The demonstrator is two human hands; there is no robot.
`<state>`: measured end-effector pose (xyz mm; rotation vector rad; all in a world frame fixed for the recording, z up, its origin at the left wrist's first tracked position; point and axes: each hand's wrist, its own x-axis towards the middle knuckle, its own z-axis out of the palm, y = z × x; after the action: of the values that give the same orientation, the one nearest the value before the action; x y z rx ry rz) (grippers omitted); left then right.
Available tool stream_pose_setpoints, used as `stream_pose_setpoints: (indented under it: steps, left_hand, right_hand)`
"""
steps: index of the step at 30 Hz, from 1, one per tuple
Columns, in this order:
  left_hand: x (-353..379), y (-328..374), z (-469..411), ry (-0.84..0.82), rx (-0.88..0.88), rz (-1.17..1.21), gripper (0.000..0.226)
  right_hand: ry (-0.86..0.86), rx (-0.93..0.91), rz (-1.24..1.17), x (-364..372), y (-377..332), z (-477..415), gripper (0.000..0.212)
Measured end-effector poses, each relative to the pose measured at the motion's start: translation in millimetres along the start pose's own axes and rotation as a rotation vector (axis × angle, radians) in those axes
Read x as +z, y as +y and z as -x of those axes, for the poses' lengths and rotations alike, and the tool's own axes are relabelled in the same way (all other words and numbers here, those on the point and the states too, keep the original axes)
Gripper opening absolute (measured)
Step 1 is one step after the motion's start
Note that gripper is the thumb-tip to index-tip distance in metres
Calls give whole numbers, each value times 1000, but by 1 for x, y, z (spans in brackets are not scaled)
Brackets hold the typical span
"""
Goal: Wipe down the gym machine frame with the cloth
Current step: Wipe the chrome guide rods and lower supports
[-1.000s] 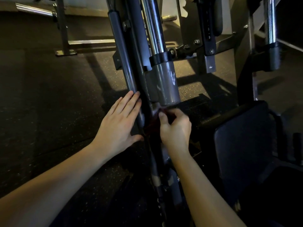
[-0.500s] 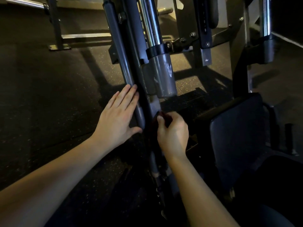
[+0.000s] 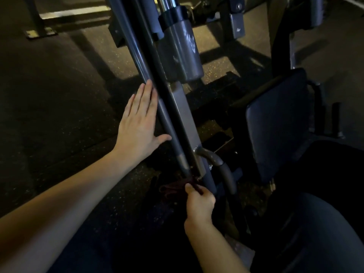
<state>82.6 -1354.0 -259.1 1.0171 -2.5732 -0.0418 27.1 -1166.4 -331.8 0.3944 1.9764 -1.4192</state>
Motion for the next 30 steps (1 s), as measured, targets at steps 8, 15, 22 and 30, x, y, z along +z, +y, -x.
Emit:
stream_pose_setpoints:
  steps: [8,15,22,30]
  left_hand:
    - [10,-6,2,12,18,26,134]
    - [13,-8,3,28,37,35,131]
    - [13,-8,2,21,39,27,132]
    - [7,-4,1,4,34,23,133]
  right_hand:
    - [140,-73,-479,22,-19,-20,20]
    - [238,68,-486,22,-4,-24,20]
    - [153,75,-664,26,-34,-14,6]
    - [91,339,-857,24,-52,7,13]
